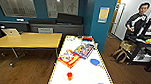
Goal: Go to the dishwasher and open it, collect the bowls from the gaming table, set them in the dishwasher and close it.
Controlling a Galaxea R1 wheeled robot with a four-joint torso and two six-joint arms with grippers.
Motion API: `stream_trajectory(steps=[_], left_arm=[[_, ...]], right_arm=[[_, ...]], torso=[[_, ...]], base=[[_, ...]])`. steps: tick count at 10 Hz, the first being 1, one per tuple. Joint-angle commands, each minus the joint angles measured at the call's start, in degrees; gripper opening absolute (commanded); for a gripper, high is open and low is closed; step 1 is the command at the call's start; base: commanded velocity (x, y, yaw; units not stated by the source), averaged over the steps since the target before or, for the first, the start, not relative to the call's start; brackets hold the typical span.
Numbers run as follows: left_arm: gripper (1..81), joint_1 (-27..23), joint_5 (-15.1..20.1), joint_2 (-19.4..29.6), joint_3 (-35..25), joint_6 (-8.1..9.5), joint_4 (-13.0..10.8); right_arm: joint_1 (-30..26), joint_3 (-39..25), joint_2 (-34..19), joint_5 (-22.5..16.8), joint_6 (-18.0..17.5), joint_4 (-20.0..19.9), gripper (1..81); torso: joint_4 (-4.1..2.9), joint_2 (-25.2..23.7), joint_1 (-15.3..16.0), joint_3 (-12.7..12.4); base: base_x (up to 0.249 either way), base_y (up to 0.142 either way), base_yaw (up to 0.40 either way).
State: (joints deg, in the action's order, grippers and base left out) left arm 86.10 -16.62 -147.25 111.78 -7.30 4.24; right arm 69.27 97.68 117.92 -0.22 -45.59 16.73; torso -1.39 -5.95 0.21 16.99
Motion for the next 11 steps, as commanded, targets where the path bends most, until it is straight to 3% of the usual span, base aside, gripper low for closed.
stream_trajectory(steps=[1, 5, 8, 9, 11], left_arm=[[81.1, -4.5, 2.1, 9.3, -11.6, 0.0, -1.0], [81.1, -9.4, 2.2, 19.4, -23.3, 0.27, -0.5], [81.1, -17.1, 3.1, 27.6, -34.7, 2.73, 0.1], [81.1, -20.0, 4.0, 29.4, -37.4, 2.82, 1.1], [81.1, -26.1, 9.1, 31.4, -40.4, 2.82, 3.8]], right_arm=[[4.4, 8.5, 8.4, 8.0, 1.1, 7.2, 1.0], [7.3, 17.1, 18.2, 8.0, 1.0, 10.3, 1.0], [8.2, 21.7, 24.0, 8.0, 1.0, 12.1, 1.0], [8.2, 22.5, 25.0, 8.0, 1.0, 12.2, 1.0], [8.0, 23.9, 27.2, 7.9, 0.9, 13.2, 1.0]], torso=[[0.0, 0.0, 0.0, 0.0], [0.0, 0.0, 0.0, 0.0], [0.0, 0.0, 0.0, 0.0], [0.0, 0.0, 0.0, 0.0], [0.0, 0.0, 0.0, 0.0]], base=[[0.0, 0.0, 0.0], [0.0, 0.0, 0.0], [0.0, 0.0, 0.0], [0.0, 0.0, 0.0], [0.0, 0.0, 0.0]])
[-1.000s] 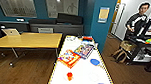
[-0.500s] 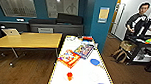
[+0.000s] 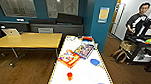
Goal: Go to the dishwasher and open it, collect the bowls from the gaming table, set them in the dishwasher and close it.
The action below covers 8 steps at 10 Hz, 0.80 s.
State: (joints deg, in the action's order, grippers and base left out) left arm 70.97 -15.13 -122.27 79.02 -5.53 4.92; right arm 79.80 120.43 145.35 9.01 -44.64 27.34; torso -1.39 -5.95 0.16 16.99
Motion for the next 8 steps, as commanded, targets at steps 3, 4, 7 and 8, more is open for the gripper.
stream_trajectory(steps=[3, 4, 7, 8], left_arm=[[81.1, -21.0, 16.7, 7.1, -9.2, 1.05, 7.9], [81.1, -25.0, 19.6, 7.2, -9.5, 1.05, 10.0], [81.1, -37.1, 28.3, 7.2, -10.2, 1.4, 15.6], [81.1, -40.0, 29.3, 7.3, -11.1, 1.4, 16.4]], right_arm=[[-2.8, 4.3, 3.1, -2.0, 0.1, 2.6, 1.0], [-2.8, 5.8, 4.2, -2.2, 0.1, 2.7, 1.0], [-2.8, 7.2, 5.4, -2.3, 0.1, 3.4, 1.0], [-2.8, 7.1, 5.4, -2.3, 0.1, 3.4, 1.0]], torso=[[0.0, 0.0, 0.0, 0.0], [0.0, 0.0, 0.0, 0.0], [0.0, 0.0, 0.0, 0.0], [0.0, 0.0, 0.0, 0.0]], base=[[0.0, 0.0, 0.0], [0.0, 0.0, 0.0], [0.0, 0.0, 0.0], [0.0, 0.0, 0.0]])
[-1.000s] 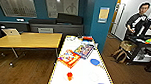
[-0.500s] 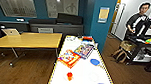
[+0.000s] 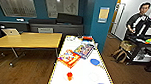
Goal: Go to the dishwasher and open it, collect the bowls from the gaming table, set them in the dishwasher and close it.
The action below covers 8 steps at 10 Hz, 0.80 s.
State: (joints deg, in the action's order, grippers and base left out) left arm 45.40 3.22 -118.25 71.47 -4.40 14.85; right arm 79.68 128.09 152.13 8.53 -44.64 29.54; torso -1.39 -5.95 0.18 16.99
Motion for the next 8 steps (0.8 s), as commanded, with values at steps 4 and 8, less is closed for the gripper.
stream_trajectory(steps=[4, 8], left_arm=[[81.1, -21.1, 13.7, 0.9, 1.7, 3.35, 7.0], [81.1, -24.3, 16.4, -2.1, 6.9, 4.58, 7.1]], right_arm=[[-3.3, -0.7, -1.2, -2.6, 0.0, 1.2, 1.0], [-4.0, -0.8, -0.7, -3.2, 0.0, 1.1, 1.0]], torso=[[0.0, 0.0, 0.0, 0.0], [0.0, 0.0, 0.0, 0.0]], base=[[0.0, 0.0, 0.0], [0.0, 0.0, 0.0]])
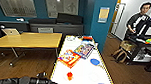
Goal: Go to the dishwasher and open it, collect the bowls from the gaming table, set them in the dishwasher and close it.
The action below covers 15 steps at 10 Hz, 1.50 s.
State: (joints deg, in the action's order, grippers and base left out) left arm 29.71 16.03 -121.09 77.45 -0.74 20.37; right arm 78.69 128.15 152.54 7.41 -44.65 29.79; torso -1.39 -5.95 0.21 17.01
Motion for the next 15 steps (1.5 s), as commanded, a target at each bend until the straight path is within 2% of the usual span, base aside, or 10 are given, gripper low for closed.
stream_trajectory(steps=[1, 3, 6, 8, 13, 15], left_arm=[[81.1, -8.7, 3.7, 1.5, 2.1, 0.92, 1.7], [81.1, -8.9, 3.7, 2.5, 5.6, 0.92, 1.8], [81.1, -10.2, 5.8, 1.1, 10.7, 0.92, 1.8], [81.1, -10.7, 5.9, 0.4, 13.0, 0.92, 1.6], [81.1, -14.7, 9.5, -7.2, 21.2, 0.92, 1.2], [81.1, -15.7, 10.0, -10.7, 23.5, 0.84, 1.0]], right_arm=[[-3.0, -0.8, -1.2, -2.0, 0.0, 0.9, 1.0], [-3.1, -0.6, -1.0, -2.1, 0.0, 0.9, 1.0], [-3.4, -0.7, -0.5, -2.8, 0.1, 1.0, 1.0], [-3.4, -0.5, -0.4, -2.8, 0.0, 1.2, 1.0], [-3.7, -0.5, -0.1, -2.8, 0.0, 1.2, 1.0], [-3.7, -0.5, 0.1, -2.8, 0.0, 1.1, 1.0]], torso=[[0.0, 0.0, 0.0, 0.0], [0.0, 0.0, 0.0, 0.0], [0.0, 0.0, 0.0, 0.0], [0.0, 0.0, 0.0, 0.0], [0.0, 0.0, 0.0, 0.0], [0.0, 0.0, 0.1, 0.0]], base=[[0.0, 0.0, 0.0], [0.0, 0.0, 0.0], [0.0, 0.0, 0.0], [0.0, 0.0, 0.0], [0.0, 0.0, 0.0], [0.0, 0.0, 0.0]])
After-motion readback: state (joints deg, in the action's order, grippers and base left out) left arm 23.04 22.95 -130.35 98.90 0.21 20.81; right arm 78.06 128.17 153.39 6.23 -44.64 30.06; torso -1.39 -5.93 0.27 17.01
